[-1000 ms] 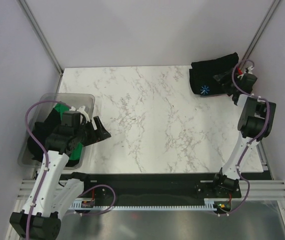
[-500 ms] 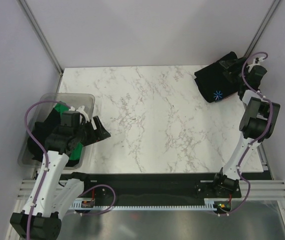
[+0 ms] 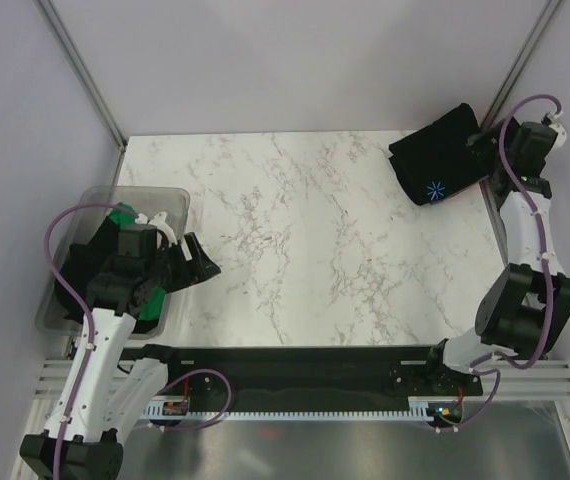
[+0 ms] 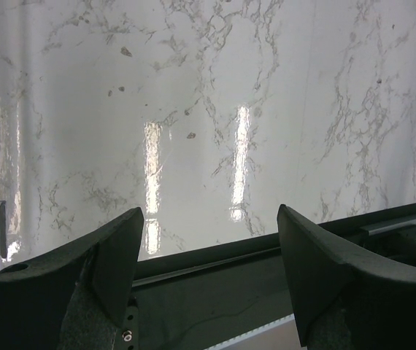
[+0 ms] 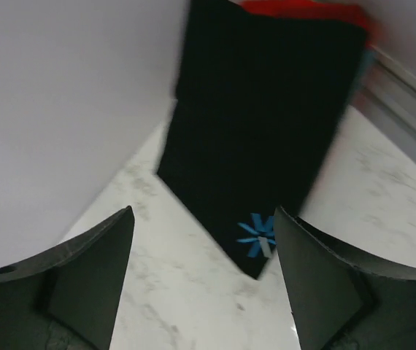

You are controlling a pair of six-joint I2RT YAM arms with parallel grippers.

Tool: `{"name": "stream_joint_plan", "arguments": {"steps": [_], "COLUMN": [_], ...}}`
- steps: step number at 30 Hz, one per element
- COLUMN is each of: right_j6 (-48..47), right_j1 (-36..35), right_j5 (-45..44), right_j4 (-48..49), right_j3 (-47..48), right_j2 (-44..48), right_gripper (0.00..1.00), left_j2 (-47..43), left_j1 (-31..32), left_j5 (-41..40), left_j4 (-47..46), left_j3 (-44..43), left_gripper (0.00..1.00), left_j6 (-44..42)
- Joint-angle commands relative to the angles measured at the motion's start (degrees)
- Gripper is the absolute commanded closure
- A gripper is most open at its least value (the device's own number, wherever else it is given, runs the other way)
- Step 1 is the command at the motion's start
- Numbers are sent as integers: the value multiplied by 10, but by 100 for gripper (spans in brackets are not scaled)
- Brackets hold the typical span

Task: Fold and stack the t-shirts

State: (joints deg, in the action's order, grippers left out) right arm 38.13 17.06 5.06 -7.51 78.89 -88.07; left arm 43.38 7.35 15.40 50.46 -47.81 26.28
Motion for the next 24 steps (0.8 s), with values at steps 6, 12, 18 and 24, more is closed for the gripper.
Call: {"name": "stream_joint_plan", "arguments": {"steps": [6,12,18,24], "right_j6": [-33,-56,-62,-49], "right_j1": [46,32,-1,-37], "right_j5": [-122,-110,-97,-51], "right_j4": [-145,-128,-129,-122], "right_j3": [-75,-7,70,154], "right_j2": [-109,-216,-309,-387], "right_gripper": [53,63,61,60], "left_j2": [-15,-25,-27,-27], "left_j1": [-3,-3,-4,-7], "left_j5": [20,17,14,13], "left_j4": [-18,-17,-17,-18], "left_j3": [-2,-3,-4,-4], "left_gripper": [19,19,18,18], "left_j6": [-20,-18,-18,-18]}}
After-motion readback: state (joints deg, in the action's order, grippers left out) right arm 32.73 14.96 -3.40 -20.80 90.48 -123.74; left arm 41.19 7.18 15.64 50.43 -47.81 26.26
